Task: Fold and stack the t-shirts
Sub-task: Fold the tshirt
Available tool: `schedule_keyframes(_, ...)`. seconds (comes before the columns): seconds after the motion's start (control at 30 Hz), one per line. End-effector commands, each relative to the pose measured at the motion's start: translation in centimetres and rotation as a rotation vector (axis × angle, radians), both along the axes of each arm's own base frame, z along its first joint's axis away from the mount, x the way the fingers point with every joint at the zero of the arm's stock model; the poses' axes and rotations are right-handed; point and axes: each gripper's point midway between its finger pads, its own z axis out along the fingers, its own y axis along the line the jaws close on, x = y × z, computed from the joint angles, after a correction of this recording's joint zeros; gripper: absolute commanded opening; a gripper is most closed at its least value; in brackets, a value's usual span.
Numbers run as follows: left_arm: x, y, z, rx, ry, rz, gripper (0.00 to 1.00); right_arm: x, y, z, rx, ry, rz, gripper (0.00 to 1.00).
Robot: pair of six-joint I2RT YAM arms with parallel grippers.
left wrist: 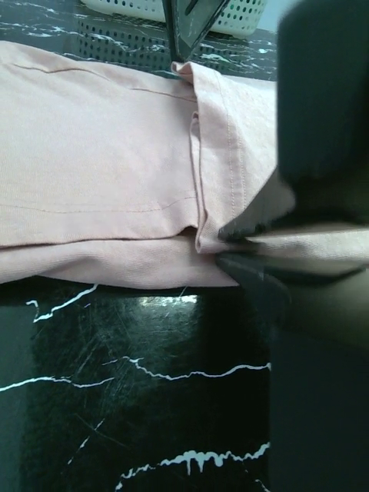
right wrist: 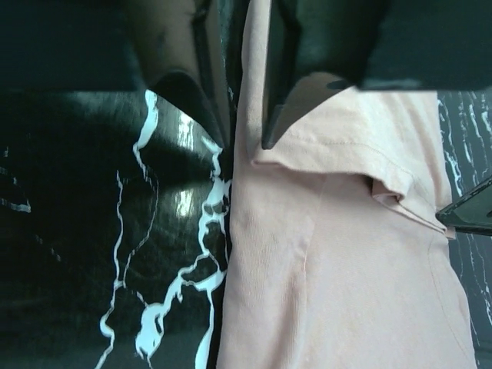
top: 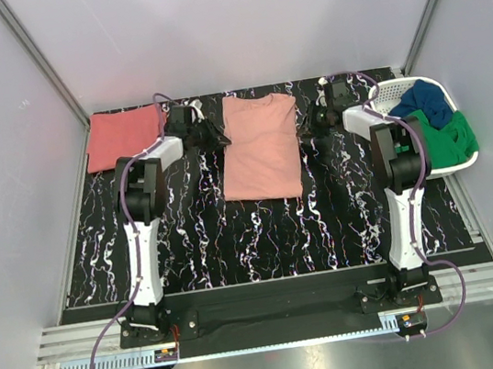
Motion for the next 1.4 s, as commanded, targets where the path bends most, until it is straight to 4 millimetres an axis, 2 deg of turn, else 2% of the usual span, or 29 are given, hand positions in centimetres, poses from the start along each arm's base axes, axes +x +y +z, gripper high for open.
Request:
schedule_keyframes(0.0,0.9,0.8,4.5,-0.015,-0.085,0.025,0.25,0.0,-0.7,5.7,-0.004,-0.071,-0.032,0.28)
schedule_keyframes(0.03,0.8,1.0,5.2,-0.005,-0.091,0.030,0.35,-1.1,-0.7,5.1,-0.008,-0.028,-0.021,0.27)
schedule_keyframes(0.07,0.5,1.3,4.8,0.006,-0.077,0.033,0.36,-1.7,-0.6,5.3,-0.004,-0.014,-0.008,0.27)
schedule_keyframes(0.1,0.4,1.6,5.7,0.012,-0.086,0.040,0.36,-2.4,-0.4,5.7,0.005,-0.004,0.003,0.27)
schedule_keyframes(0.17,-0.4,2.2,6.4,0.044,-0.082,0.038,0.38,-4.4,0.1,5.3,0.039,0.054,0.033,0.26)
schedule_keyframes(0.2,-1.1,2.8,7.2,0.073,-0.081,0.055,0.38,-5.0,0.5,6.4,0.065,0.044,0.050,0.26)
schedule_keyframes(0.27,-1.9,3.7,7.5,0.110,-0.074,0.073,0.39,-6.7,1.1,6.1,0.106,0.075,0.072,0.26)
schedule_keyframes(0.3,-3.2,3.8,8.2,0.107,-0.070,0.067,0.39,-7.3,2.0,7.0,0.158,0.067,0.112,0.25)
schedule_keyframes(0.37,-5.1,2.6,8.3,0.070,-0.060,0.024,0.39,-8.9,2.9,6.7,0.196,0.100,0.138,0.24)
schedule_keyframes(0.4,-6.7,2.3,7.9,0.062,-0.052,0.008,0.39,-9.4,3.5,6.8,0.227,0.100,0.164,0.24)
schedule_keyframes(0.43,-7.7,1.9,7.7,0.058,-0.045,-0.004,0.39,-10.5,3.6,5.6,0.243,0.141,0.155,0.24)
schedule_keyframes(0.5,-9.7,0.4,6.9,0.042,-0.027,-0.037,0.39,-11.3,3.8,4.6,0.250,0.156,0.159,0.23)
schedule_keyframes(0.53,-11.4,0.4,5.5,0.041,0.011,-0.043,0.39,-11.9,3.8,3.8,0.250,0.175,0.163,0.24)
schedule_keyframes(0.57,-12.4,0.0,4.6,0.033,0.040,-0.048,0.39,-13.2,3.6,2.3,0.248,0.213,0.158,0.24)
schedule_keyframes(0.6,-12.8,0.0,4.0,0.030,0.048,-0.044,0.38,-13.3,3.5,1.9,0.245,0.204,0.154,0.24)
schedule_keyframes(0.63,-14.4,0.2,2.2,0.036,0.095,-0.047,0.38,-14.5,3.3,0.5,0.238,0.237,0.146,0.24)
schedule_keyframes(0.73,-16.1,0.4,0.4,0.039,0.141,-0.048,0.35,-15.7,2.7,-1.1,0.202,0.264,0.145,0.27)
schedule_keyframes(0.8,-17.3,1.0,-0.4,0.056,0.161,-0.039,0.33,-16.0,2.4,-1.3,0.182,0.259,0.137,0.28)
schedule_keyframes(1.03,-19.1,1.3,0.9,0.084,0.141,-0.041,0.30,-16.7,2.0,-0.8,0.163,0.267,0.132,0.28)
schedule_keyframes(1.1,-19.9,1.4,1.0,0.107,0.160,-0.040,0.32,-17.1,1.1,-0.7,0.109,0.284,0.099,0.32)
schedule_keyframes(1.17,-20.1,1.4,2.2,0.098,0.143,-0.039,0.36,-17.0,0.5,0.4,0.077,0.258,0.078,0.42)
schedule_keyframes(1.2,-20.4,1.4,2.4,0.094,0.142,-0.038,0.37,-17.0,0.5,0.8,0.077,0.250,0.074,0.44)
schedule_keyframes(1.23,-20.4,1.3,3.5,0.080,0.119,-0.037,0.38,-17.1,0.6,1.2,0.086,0.248,0.070,0.44)
schedule_keyframes(1.33,-20.2,1.3,4.8,0.078,0.101,-0.040,0.41,-16.9,1.7,3.4,0.144,0.197,0.097,0.44)
schedule_keyframes(1.37,-20.3,1.7,4.5,0.107,0.116,-0.029,0.41,-16.9,2.1,4.0,0.155,0.183,0.113,0.38)
